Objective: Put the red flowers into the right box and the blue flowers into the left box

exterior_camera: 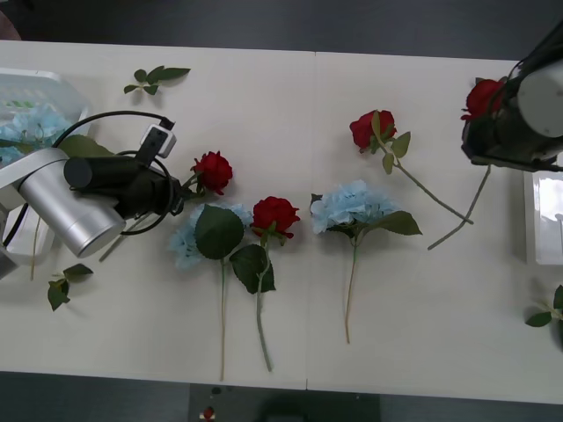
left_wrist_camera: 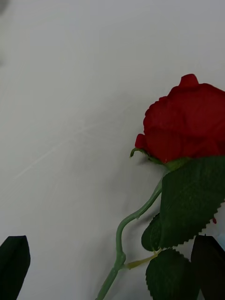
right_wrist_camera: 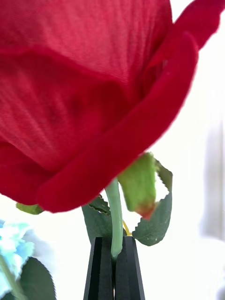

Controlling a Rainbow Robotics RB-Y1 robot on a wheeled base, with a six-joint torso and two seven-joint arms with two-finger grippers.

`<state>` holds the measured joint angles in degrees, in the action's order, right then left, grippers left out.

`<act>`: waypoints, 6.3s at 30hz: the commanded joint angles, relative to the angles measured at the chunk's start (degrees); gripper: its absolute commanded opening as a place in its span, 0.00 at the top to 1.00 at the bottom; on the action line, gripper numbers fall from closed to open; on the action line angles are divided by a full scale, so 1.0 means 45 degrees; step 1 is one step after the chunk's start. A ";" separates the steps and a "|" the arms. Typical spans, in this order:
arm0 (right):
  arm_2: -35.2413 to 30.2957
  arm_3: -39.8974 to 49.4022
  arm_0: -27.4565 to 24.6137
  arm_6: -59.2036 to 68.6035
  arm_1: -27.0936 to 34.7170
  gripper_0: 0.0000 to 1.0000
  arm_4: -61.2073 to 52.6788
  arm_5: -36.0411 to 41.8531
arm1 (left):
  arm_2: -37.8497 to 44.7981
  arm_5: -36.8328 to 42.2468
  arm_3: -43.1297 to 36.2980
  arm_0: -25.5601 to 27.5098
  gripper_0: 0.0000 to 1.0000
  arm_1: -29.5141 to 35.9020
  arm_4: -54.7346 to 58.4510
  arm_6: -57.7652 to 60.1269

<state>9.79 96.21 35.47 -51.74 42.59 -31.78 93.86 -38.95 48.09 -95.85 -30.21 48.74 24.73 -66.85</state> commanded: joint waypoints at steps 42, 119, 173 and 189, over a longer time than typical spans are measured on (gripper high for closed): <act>-0.3759 -0.9817 -0.0852 -0.9283 0.3582 1.00 -0.2665 -0.6777 | -0.2399 -0.1741 0.2862 -0.1783 0.92 -0.0382 0.1184 0.0500; -0.6766 -0.3938 0.0750 -1.2662 -0.3469 0.00 -1.6317 0.2618 | 0.1879 0.0466 -0.4813 -0.3326 1.00 -0.6182 -0.2273 1.6339; -0.5751 -0.3938 0.1004 -1.2447 -0.4328 1.00 -1.5712 0.0997 | 0.1859 0.0427 -0.4833 -0.3326 0.00 -0.5929 -0.2253 1.6222; -0.5751 -0.3938 0.0027 -1.2251 -0.0617 1.00 -1.5712 0.0704 | 0.1859 0.0427 -0.4833 -0.3326 0.00 -0.5929 -0.2253 1.6222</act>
<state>-15.74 76.78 36.90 -108.79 35.24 -101.55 97.91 -31.46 50.10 -116.57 -43.27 20.95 14.88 6.50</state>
